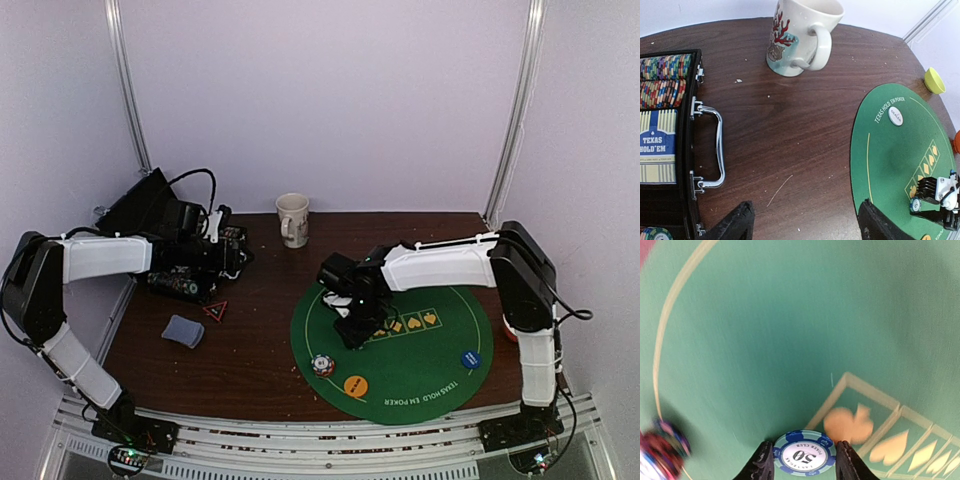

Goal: Distribute texas hold em gaming equipment
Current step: Place the poker chip on the poker chips pile.

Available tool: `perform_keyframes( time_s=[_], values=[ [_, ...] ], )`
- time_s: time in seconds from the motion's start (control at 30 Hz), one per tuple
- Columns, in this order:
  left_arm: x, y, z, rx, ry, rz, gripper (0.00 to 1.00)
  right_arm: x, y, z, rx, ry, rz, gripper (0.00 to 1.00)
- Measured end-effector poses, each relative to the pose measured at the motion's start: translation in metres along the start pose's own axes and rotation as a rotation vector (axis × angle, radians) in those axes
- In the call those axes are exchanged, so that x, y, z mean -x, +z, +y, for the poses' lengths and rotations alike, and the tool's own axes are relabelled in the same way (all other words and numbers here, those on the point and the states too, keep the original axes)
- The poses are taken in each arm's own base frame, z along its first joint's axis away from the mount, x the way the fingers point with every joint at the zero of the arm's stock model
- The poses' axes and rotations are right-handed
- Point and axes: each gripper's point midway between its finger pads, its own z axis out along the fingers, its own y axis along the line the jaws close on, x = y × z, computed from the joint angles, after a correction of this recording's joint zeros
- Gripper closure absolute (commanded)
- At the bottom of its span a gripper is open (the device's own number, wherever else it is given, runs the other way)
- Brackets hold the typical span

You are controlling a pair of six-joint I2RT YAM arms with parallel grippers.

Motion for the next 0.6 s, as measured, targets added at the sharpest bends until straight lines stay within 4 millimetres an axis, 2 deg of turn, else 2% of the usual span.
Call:
perform_keyframes(
  time_s=[0.13, 0.43, 0.6],
  values=[
    [0.000, 0.000, 0.000, 0.000, 0.002, 0.000, 0.26, -0.031, -0.003, 0.001, 0.021, 0.015, 0.051, 0.63],
    [0.000, 0.000, 0.000, 0.000, 0.004, 0.002, 0.26, -0.062, -0.008, 0.006, 0.050, 0.059, 0.063, 0.62],
    [-0.001, 0.000, 0.000, 0.001, 0.004, 0.004, 0.26, -0.084, -0.010, 0.010, 0.046, 0.074, 0.086, 0.47]
  ],
)
